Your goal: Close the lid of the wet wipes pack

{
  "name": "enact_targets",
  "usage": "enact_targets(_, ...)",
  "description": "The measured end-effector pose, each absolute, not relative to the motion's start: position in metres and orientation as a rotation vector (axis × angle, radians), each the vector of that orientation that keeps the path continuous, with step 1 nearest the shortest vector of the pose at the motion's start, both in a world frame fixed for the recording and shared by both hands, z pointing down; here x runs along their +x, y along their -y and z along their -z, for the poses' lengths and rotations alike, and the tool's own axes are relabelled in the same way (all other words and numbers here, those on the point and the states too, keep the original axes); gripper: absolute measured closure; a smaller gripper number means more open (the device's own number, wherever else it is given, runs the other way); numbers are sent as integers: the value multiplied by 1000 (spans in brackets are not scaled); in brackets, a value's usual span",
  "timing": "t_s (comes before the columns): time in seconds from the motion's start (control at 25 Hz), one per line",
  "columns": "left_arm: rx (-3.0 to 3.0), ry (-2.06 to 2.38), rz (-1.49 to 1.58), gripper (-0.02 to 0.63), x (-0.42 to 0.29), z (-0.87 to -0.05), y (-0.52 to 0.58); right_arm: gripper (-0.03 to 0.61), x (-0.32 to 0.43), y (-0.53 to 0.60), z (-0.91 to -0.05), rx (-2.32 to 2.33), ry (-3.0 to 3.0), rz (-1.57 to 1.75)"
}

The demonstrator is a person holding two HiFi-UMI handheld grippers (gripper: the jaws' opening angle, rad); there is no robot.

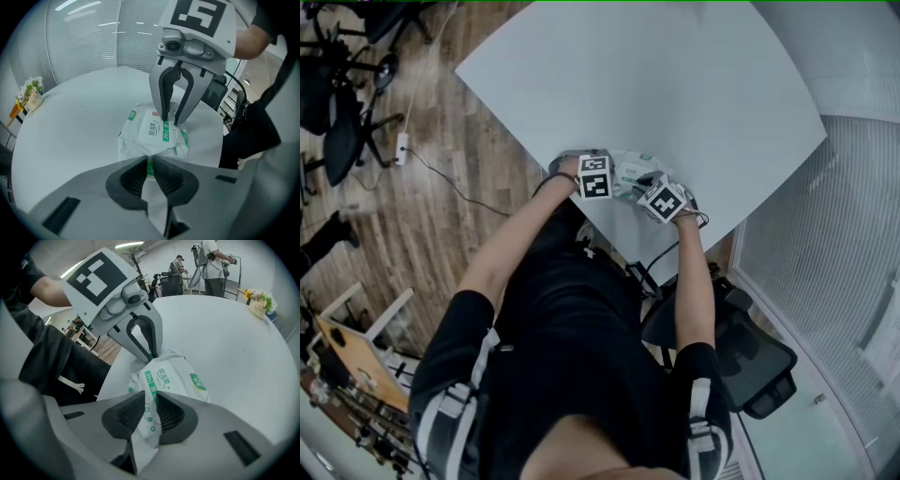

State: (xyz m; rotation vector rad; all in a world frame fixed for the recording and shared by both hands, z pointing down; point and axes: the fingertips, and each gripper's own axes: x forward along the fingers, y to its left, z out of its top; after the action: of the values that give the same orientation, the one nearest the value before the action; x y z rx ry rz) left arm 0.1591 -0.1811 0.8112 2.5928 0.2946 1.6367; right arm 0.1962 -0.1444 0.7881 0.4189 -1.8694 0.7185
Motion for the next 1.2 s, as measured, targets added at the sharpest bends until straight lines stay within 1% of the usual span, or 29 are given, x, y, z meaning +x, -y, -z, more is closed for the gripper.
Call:
enact_targets(0.2, 2590, -298, -1638, 560, 161, -810, 181, 505, 198, 146, -796, 478, 1829, -629)
enact_targets(0.48, 2586, -292, -1646, 560, 162, -812, 181, 502, 197, 146, -802, 495, 1781, -549)
enact_targets(0.6, 2598, -269, -1649, 560, 160, -812, 182, 503, 196, 149, -798, 533, 1788, -556)
enact_targets(0.72, 2602, -215, -1622, 560, 157, -811, 180, 506, 198, 145, -793, 635, 1810, -642)
enact_targets(0.92, 2657, -36, -1563, 561, 139, -786, 171, 500, 200, 130, -742, 908, 1928, -732)
enact_targets(1.08, 2728, 215, -1355, 561, 126, -730, 147, 500, 213, 109, -672, 1254, 2019, -701)
enact_targets(1.2, 2763, 452, -1117, 561, 115, -673, 127, 504, 224, 84, -621, 1508, 2063, -648)
